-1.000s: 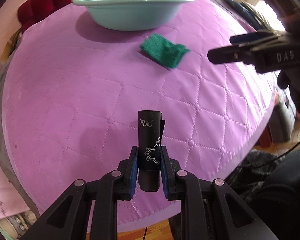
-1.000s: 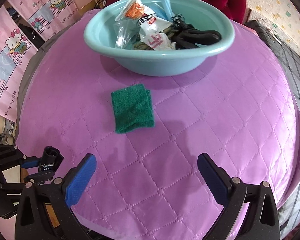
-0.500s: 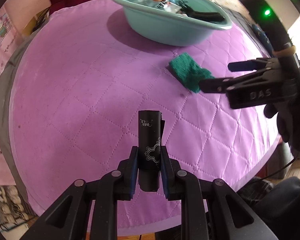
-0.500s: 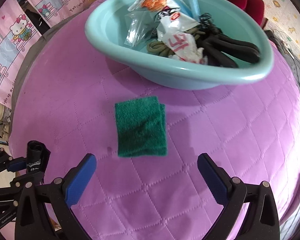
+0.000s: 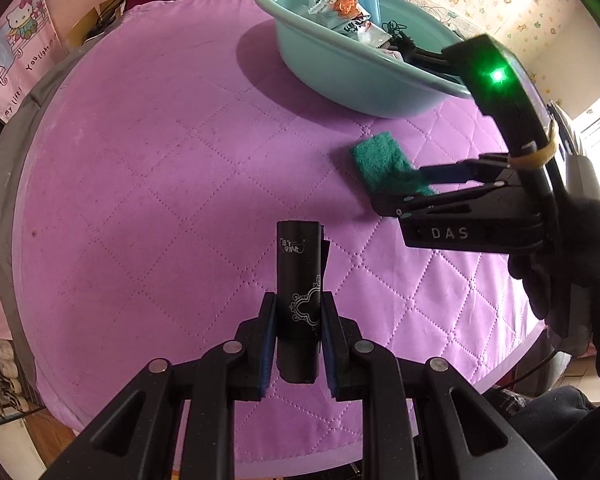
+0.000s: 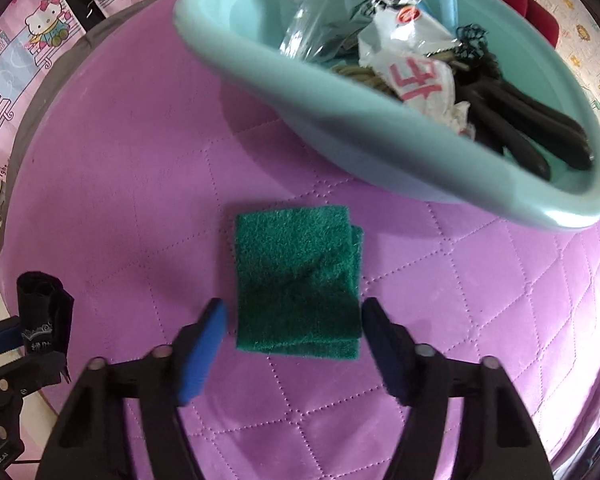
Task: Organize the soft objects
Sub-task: 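Grasp the green scouring pad with the right tool while the left tool holds the black case, then carry the green pad and black case over the teal basin with both tools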
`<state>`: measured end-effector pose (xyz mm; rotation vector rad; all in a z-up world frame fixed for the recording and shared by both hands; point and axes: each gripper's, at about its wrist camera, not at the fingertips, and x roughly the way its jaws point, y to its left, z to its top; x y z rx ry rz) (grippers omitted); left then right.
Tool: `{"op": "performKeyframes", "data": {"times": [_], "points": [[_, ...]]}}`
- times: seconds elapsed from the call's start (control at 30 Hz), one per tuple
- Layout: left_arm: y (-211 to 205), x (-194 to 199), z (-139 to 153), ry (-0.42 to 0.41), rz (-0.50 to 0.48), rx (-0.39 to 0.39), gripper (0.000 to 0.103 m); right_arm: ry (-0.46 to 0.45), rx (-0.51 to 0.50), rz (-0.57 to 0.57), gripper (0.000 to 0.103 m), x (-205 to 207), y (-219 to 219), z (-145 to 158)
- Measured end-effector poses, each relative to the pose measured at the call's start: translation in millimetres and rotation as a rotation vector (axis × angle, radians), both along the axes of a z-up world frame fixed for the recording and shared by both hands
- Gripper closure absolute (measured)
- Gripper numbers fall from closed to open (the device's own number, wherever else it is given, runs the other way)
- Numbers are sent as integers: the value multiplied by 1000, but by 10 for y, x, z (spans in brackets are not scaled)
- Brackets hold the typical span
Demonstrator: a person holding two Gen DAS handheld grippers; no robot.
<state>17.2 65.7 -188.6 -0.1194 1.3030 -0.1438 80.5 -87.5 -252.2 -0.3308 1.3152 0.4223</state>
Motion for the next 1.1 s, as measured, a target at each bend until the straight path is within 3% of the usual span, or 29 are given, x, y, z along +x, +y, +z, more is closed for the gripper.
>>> {"op": "performKeyframes", "data": {"times": [0.03,0.07,0.1,0.13,0.2,0.7,1.1], "points": [[3,6,3,0,2,-1,81,11,1,3,42,1,12,-21],[-4,13,9,-1,3,-1,81,12,-2,4,56,-2,19,-31],[-7,16,24,-2,3,-3,81,10,-4,7,81,-13,21,-32],[-12,18,40,-2,0,-5,81,9,2,6,91,-9,6,-24],[-26,12,52,-2,-8,-1,81,20,23,-4,97,-26,-33,9],[-180,-2,205,-35,-63,6,81,20,59,-49,97,-238,-446,273],[-336,44,402,-62,-110,25,81,0,60,-71,97,-406,-535,459]]}}
